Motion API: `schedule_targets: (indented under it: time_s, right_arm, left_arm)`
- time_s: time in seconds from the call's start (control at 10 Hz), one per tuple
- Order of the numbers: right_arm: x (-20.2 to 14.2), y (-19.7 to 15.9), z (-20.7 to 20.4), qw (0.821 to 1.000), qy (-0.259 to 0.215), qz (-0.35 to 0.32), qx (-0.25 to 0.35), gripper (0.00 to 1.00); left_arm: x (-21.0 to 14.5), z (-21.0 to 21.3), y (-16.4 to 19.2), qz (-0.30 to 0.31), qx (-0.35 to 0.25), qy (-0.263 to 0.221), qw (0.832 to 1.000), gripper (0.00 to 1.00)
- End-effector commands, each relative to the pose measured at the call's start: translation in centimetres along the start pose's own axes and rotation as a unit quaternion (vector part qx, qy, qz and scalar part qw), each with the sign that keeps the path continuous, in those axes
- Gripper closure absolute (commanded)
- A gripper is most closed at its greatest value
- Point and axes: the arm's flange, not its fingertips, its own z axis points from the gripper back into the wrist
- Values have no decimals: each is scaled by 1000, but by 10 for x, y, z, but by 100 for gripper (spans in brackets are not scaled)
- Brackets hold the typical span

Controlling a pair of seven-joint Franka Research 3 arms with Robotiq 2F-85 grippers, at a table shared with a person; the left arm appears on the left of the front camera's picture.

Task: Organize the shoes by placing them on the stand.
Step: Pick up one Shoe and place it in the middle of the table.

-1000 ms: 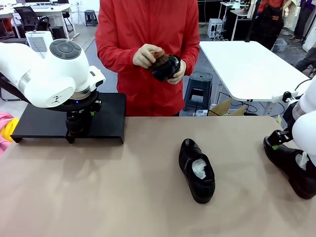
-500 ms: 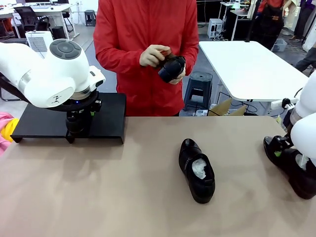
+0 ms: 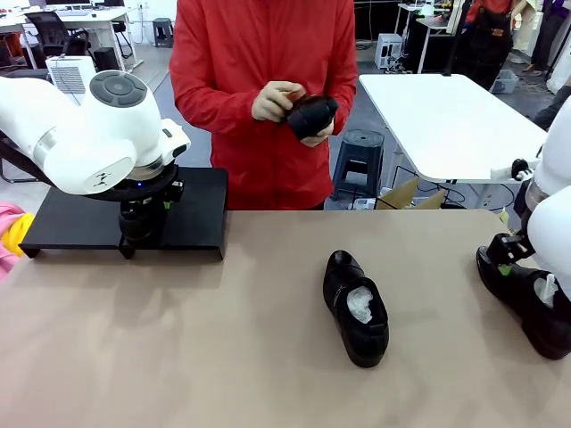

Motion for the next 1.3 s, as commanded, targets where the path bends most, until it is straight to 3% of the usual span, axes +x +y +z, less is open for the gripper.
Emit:
schedule_targets:
  time_s: [0.0, 0.2, 1.2]
  right_arm:
    - [-72, 7, -23, 998, 44, -28, 22, 0]
    - [-70, 6, -42, 996, 75, -37, 32, 0]
    - [-57, -8, -98, 992, 114, -1, 51, 0]
  left_arm:
    - [1, 1, 3, -4, 1, -2, 1000, 43]
    - [1, 1, 3, -4, 1, -2, 1000, 43]
    - [1, 1, 3, -4, 1, -2, 1000, 43]
